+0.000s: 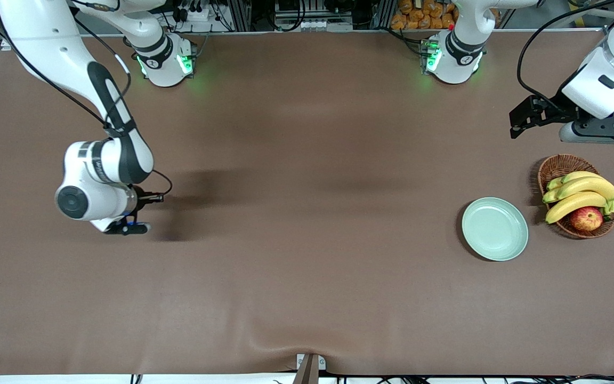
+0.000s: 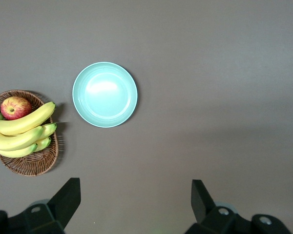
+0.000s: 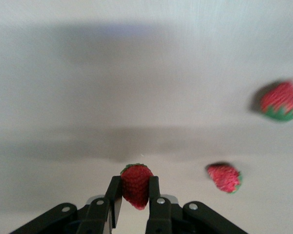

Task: Collect all strawberries into plate
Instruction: 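Carry the strawberry with the right gripper toward the table middle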

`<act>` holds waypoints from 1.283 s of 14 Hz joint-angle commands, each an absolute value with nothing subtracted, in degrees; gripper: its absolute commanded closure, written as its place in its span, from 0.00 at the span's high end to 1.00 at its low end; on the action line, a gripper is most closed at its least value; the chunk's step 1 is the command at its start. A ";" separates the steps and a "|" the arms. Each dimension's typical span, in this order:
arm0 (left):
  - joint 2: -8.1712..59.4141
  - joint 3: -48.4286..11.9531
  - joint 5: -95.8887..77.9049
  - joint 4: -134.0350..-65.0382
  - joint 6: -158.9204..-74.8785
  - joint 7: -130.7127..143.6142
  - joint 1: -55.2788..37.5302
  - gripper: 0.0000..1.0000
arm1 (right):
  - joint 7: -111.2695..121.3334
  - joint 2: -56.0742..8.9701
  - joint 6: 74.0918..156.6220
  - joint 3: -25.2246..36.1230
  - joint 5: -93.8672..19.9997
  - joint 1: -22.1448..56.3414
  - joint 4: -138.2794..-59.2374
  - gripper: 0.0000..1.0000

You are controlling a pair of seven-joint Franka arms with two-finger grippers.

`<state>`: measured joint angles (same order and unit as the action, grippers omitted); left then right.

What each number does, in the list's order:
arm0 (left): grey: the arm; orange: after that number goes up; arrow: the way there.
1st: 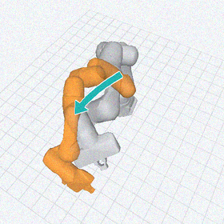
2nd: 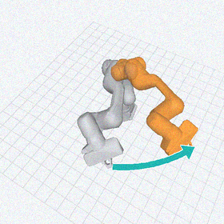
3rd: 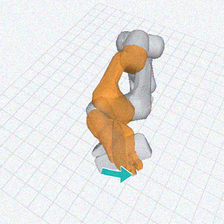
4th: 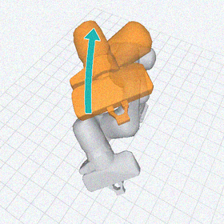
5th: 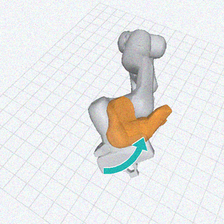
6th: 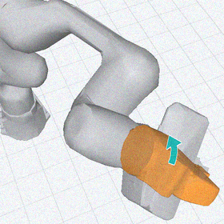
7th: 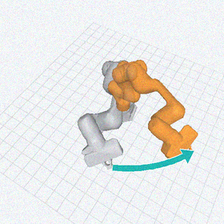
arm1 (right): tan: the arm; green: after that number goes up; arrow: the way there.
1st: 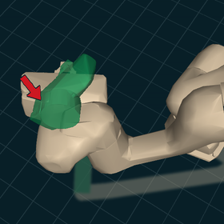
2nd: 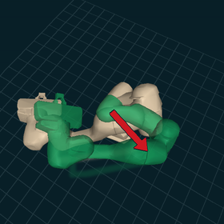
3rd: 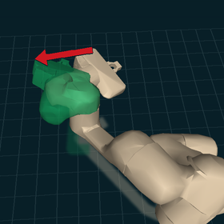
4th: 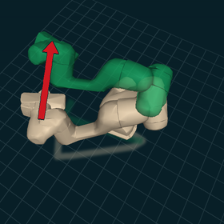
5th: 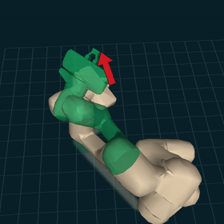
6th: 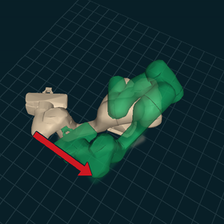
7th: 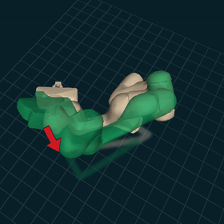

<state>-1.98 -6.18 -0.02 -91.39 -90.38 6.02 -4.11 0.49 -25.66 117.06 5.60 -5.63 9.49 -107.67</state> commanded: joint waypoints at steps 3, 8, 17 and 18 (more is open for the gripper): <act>-1.41 -6.24 -0.79 -90.18 -90.09 5.27 -3.78 1.00 | 1.32 -25.48 117.15 5.10 -13.85 13.17 -102.31 0.06; -1.41 -6.24 -0.79 -90.18 -90.09 5.27 -3.78 1.00 | 0.70 -28.47 124.54 5.10 -20.56 22.83 -101.69 0.05; -1.41 -6.24 -0.79 -90.18 -90.17 5.27 -3.69 1.00 | 0.62 -36.56 131.56 5.10 -32.86 35.41 -96.33 0.09; -1.41 -6.24 -0.79 -90.18 -90.09 5.27 -3.78 1.00 | 0.62 -37.35 132.36 5.10 -33.22 36.20 -95.81 0.11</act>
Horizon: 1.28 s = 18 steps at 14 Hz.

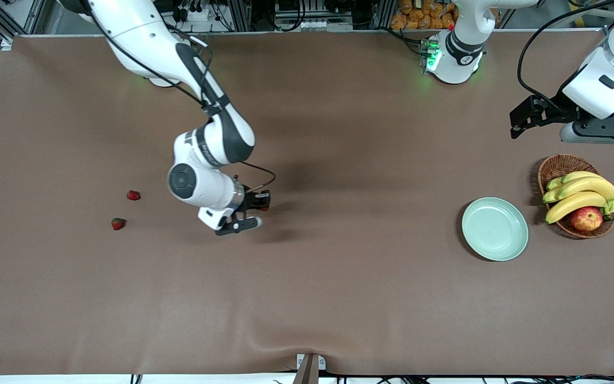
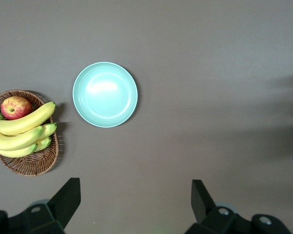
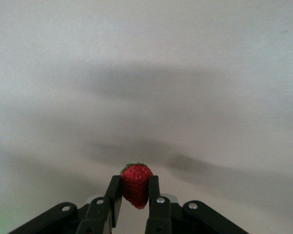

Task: Collect all strawberries into plate
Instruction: 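Carry the strawberry with the right gripper toward the table middle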

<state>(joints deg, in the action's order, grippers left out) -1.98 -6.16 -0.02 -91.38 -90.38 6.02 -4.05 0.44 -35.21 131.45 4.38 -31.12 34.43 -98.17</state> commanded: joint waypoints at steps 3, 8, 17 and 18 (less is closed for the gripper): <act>-1.41 -6.24 -0.79 -90.18 -90.09 5.27 -3.78 1.00 | 0.62 -38.49 132.89 5.10 -34.36 38.05 -95.45 0.11; -1.41 -6.24 -0.88 -90.18 -90.09 5.27 -3.96 1.00 | 0.62 -40.16 137.64 5.10 -34.37 39.99 -95.45 0.58; -1.49 -6.33 -0.88 -90.18 -90.09 5.36 -4.04 1.00 | 1.14 -33.58 125.10 5.45 -33.23 29.73 -97.38 1.00; -1.49 -6.24 -0.88 -90.18 -90.17 5.36 -4.04 1.00 | 1.93 -32.88 122.98 5.54 -31.83 27.10 -97.99 1.00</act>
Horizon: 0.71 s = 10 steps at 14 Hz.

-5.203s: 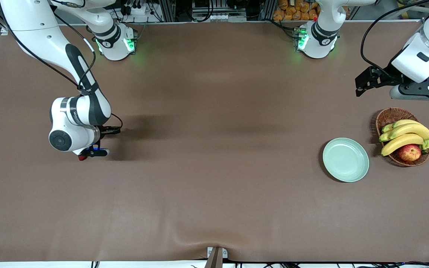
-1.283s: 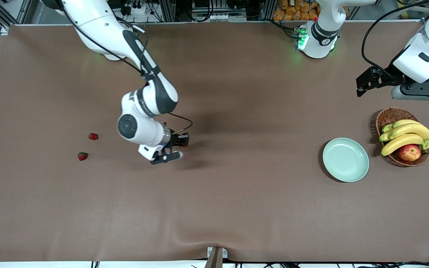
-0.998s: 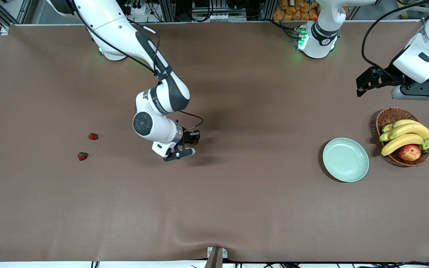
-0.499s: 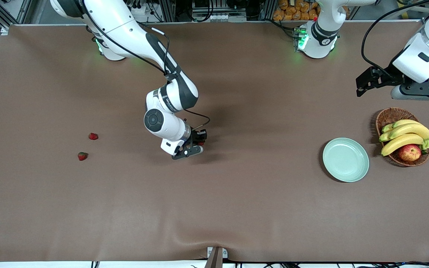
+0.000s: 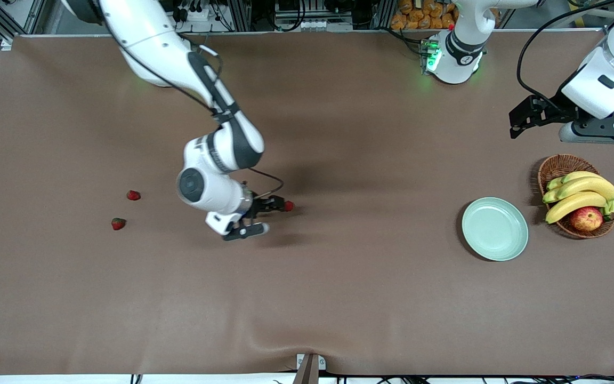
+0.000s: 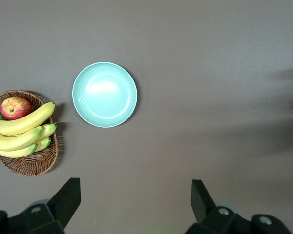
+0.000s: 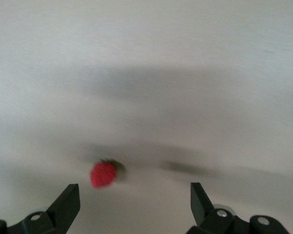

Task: Collect all strawberries into plate
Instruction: 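Open the right gripper to set the strawberry down, then withdraw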

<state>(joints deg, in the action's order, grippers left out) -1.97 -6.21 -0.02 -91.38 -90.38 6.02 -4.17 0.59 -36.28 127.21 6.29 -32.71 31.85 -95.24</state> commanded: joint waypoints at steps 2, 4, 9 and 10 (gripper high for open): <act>-1.49 -6.33 -0.88 -90.09 -90.09 5.36 -4.13 1.00 | 5.34 -31.38 120.08 5.45 -27.01 22.00 -99.57 1.00; -1.49 -6.33 -0.88 -90.18 -90.09 5.36 -4.04 1.00 | 6.24 -29.80 116.82 5.54 -22.09 17.17 -100.63 1.00; -1.49 -6.33 -0.88 -90.09 -90.09 5.36 -4.04 1.00 | 6.33 -29.26 115.40 5.54 -10.13 5.99 -100.99 1.00; -1.49 -6.33 -0.88 -90.09 -90.09 5.36 -4.13 1.00 | 6.33 -29.62 116.10 5.54 -8.02 4.93 -100.99 1.00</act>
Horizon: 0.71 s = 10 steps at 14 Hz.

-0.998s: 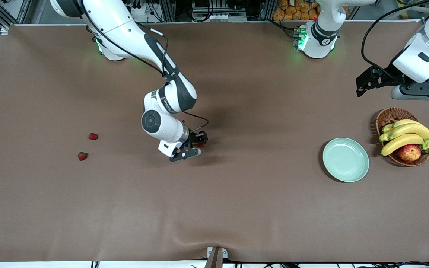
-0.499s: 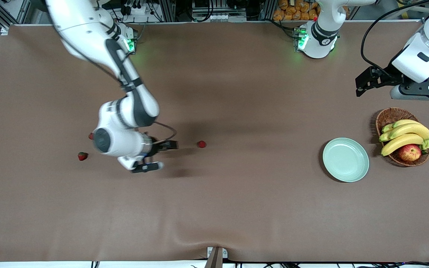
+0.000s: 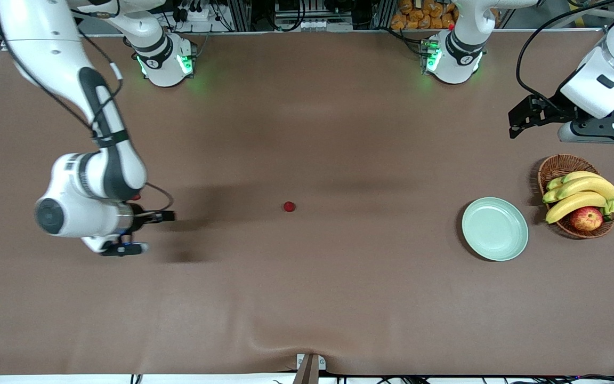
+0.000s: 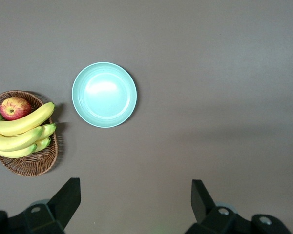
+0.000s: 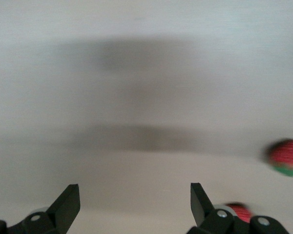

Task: Collect all strawberries into plate
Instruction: 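Open the right gripper to set the strawberry down, then withdraw, then reach the left gripper to the middle strawberry while the right gripper hovers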

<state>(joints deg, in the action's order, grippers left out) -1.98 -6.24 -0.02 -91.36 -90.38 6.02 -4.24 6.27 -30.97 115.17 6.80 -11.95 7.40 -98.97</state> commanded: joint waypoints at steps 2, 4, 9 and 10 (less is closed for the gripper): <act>-1.41 -6.33 -0.97 -90.17 -90.09 5.45 -4.22 1.00 | 6.07 -29.97 118.64 5.80 -4.15 3.96 -100.99 1.00; -1.14 -6.85 -0.97 -90.18 -90.26 5.45 -4.48 1.00 | 6.06 -31.11 121.71 5.80 -1.59 1.86 -100.99 1.00; 5.43 -7.03 -4.38 -90.09 -95.00 6.93 -6.41 1.00 | 6.42 -34.71 126.38 5.80 -0.10 -1.67 -100.90 1.00; 7.54 -6.94 -4.57 -89.74 -97.88 8.77 -8.07 1.00 | 6.42 -35.24 126.65 5.80 0.52 -2.02 -100.81 1.00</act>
<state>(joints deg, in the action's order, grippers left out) 3.42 -7.13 -3.17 -91.52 -94.71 6.49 -5.86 6.46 -34.39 125.28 6.83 -1.71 -0.66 -100.72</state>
